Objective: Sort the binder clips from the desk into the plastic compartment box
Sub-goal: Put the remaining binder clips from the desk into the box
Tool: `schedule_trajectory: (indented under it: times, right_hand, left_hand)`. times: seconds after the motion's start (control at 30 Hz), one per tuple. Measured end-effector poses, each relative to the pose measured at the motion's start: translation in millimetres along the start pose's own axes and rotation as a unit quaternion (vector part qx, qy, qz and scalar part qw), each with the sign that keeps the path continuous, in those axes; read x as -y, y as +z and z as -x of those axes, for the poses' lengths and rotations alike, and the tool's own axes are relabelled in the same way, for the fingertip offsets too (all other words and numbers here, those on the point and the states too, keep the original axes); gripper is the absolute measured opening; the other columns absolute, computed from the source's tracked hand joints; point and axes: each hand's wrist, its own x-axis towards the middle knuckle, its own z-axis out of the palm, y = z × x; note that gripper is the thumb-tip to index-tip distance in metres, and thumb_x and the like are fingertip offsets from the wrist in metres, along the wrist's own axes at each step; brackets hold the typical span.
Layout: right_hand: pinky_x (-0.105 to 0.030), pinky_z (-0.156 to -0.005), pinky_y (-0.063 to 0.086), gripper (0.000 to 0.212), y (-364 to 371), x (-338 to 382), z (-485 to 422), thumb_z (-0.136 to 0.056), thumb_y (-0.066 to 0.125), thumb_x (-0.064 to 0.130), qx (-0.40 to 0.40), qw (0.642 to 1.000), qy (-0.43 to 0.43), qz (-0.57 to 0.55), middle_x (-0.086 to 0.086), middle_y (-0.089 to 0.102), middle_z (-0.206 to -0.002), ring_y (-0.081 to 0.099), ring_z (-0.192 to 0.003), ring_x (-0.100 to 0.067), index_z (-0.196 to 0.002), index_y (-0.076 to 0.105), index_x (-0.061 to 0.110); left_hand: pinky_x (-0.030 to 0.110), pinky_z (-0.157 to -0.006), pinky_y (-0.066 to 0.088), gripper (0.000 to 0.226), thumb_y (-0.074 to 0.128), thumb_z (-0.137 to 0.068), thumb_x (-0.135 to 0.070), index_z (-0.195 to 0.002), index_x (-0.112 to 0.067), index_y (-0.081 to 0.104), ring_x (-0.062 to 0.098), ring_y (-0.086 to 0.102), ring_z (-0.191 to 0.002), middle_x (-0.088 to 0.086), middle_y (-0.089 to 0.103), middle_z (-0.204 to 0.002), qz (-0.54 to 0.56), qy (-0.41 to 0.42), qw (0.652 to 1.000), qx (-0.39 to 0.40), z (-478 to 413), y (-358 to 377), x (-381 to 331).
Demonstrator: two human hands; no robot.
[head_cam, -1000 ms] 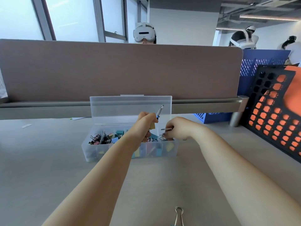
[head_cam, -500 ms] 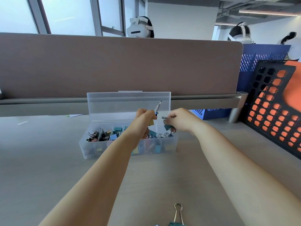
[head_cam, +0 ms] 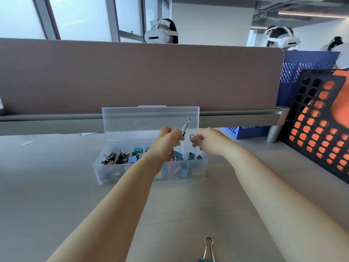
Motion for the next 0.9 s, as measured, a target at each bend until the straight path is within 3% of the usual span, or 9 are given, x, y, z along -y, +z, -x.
schedule_trajectory:
  times: [0.1, 0.2, 0.33, 0.43, 0.5, 0.73, 0.9]
  right_hand:
    - [-0.031, -0.064, 0.037, 0.029, 1, 0, 0, -0.094, 0.054, 0.036, 0.005, 1.000, 0.009, 0.002, -0.009, 0.062, -0.083, 0.049, -0.071, -0.021, -0.086, 0.058, 0.008]
    - [-0.032, -0.066, 0.036, 0.026, 1, 1, -2, -0.089, 0.048, 0.023, -0.021, 0.999, 0.021, -0.027, -0.014, 0.063, -0.087, 0.048, -0.072, -0.021, -0.095, 0.055, -0.001]
    - [-0.029, -0.063, 0.044, 0.009, 3, 2, -4, -0.087, 0.053, 0.019, -0.040, 0.998, 0.013, -0.044, -0.001, 0.062, -0.081, 0.062, -0.080, -0.021, -0.085, 0.058, 0.012]
    - [-0.032, -0.071, 0.049, 0.005, 4, 2, -6, -0.084, 0.060, 0.021, -0.077, 0.997, -0.005, 0.002, 0.010, 0.061, -0.082, 0.060, -0.087, -0.019, -0.084, 0.065, 0.023]
    - [-0.029, -0.066, 0.044, 0.004, 3, 4, -6, -0.084, 0.062, 0.025, -0.089, 0.995, -0.009, 0.041, 0.012, 0.058, -0.082, 0.057, -0.084, -0.018, -0.082, 0.065, 0.026]
    - [-0.029, -0.060, 0.036, 0.030, -10, 9, -6, -0.073, 0.079, 0.037, -0.003, 0.999, -0.010, 0.037, 0.006, 0.051, -0.072, 0.048, -0.066, -0.017, -0.080, 0.063, 0.012]
    - [-0.029, -0.066, 0.042, 0.010, -10, 7, -5, -0.082, 0.068, 0.021, -0.001, 0.997, -0.048, 0.055, 0.006, 0.057, -0.083, 0.054, -0.080, -0.020, -0.088, 0.065, 0.013]
  left_hand:
    - [0.025, -0.054, 0.030, 0.016, 0.047, -0.090, -0.022, -0.105, -0.016, 0.043, 0.018, 0.034, -0.066, 0.004, 0.043, -0.090, -0.004, -0.002, 1.000, 0.000, 0, 1, 0]
    - [0.025, -0.054, 0.030, 0.016, 0.046, -0.091, -0.021, -0.105, -0.015, 0.043, 0.017, 0.033, -0.065, 0.005, 0.044, -0.091, 0.001, -0.003, 1.000, -0.002, 0, 1, 0]
    - [0.025, -0.053, 0.030, 0.014, 0.046, -0.091, -0.021, -0.103, -0.016, 0.042, 0.017, 0.033, -0.064, 0.004, 0.046, -0.090, 0.004, -0.002, 1.000, -0.002, 0, 1, 0]
    - [0.025, -0.052, 0.028, 0.014, 0.047, -0.090, -0.020, -0.102, -0.016, 0.043, 0.016, 0.032, -0.061, 0.004, 0.046, -0.089, 0.011, -0.004, 1.000, -0.003, 0, 0, 0]
    - [0.025, -0.052, 0.028, 0.014, 0.047, -0.089, -0.020, -0.102, -0.016, 0.042, 0.016, 0.032, -0.061, 0.004, 0.045, -0.090, 0.008, -0.004, 1.000, -0.002, 0, 0, 0]
    - [0.024, -0.052, 0.029, 0.018, 0.047, -0.089, -0.020, -0.105, -0.015, 0.042, 0.016, 0.033, -0.062, 0.004, 0.045, -0.089, 0.011, -0.004, 1.000, 0.000, 0, 0, 0]
    - [0.024, -0.053, 0.029, 0.022, 0.048, -0.089, -0.020, -0.109, -0.014, 0.042, 0.016, 0.033, -0.063, 0.003, 0.045, -0.090, 0.008, -0.012, 1.000, -0.002, 0, 0, 0]
